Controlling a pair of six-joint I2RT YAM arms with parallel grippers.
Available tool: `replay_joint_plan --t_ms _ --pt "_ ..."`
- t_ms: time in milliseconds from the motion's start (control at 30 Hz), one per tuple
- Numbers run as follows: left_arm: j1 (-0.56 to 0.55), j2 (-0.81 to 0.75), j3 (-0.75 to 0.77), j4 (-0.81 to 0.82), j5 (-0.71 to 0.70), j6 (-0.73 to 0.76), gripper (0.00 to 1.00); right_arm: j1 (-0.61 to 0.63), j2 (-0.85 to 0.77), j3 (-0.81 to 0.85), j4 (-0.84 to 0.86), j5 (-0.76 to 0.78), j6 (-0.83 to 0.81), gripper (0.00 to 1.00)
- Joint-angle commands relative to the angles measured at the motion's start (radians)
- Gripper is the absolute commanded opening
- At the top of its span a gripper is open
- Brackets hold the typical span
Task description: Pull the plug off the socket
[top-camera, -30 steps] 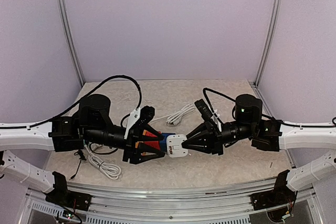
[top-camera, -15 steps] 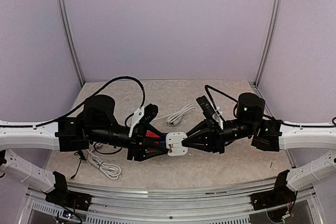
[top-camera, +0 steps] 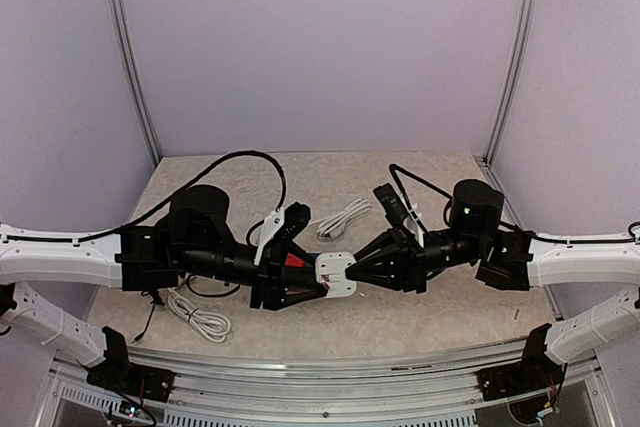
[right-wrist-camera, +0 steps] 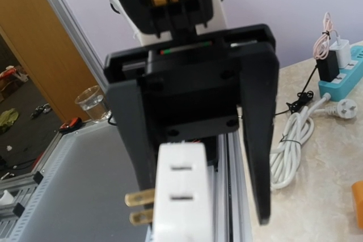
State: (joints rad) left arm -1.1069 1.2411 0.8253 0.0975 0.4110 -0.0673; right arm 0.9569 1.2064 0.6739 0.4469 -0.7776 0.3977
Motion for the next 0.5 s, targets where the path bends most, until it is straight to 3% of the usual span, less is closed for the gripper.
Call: replay_joint_plan --t_ms 0,467 --pt "-0.003 0.014 0.035 0.033 -0.006 -0.006 0.50 0.009 0.002 -0.014 0.032 -0.014 0.005 0.00" --pt "0.020 -0.078 -0.040 0.072 0.046 -0.028 0.54 0.009 -0.025 -0.014 -0.006 0.006 -0.016 0.00"
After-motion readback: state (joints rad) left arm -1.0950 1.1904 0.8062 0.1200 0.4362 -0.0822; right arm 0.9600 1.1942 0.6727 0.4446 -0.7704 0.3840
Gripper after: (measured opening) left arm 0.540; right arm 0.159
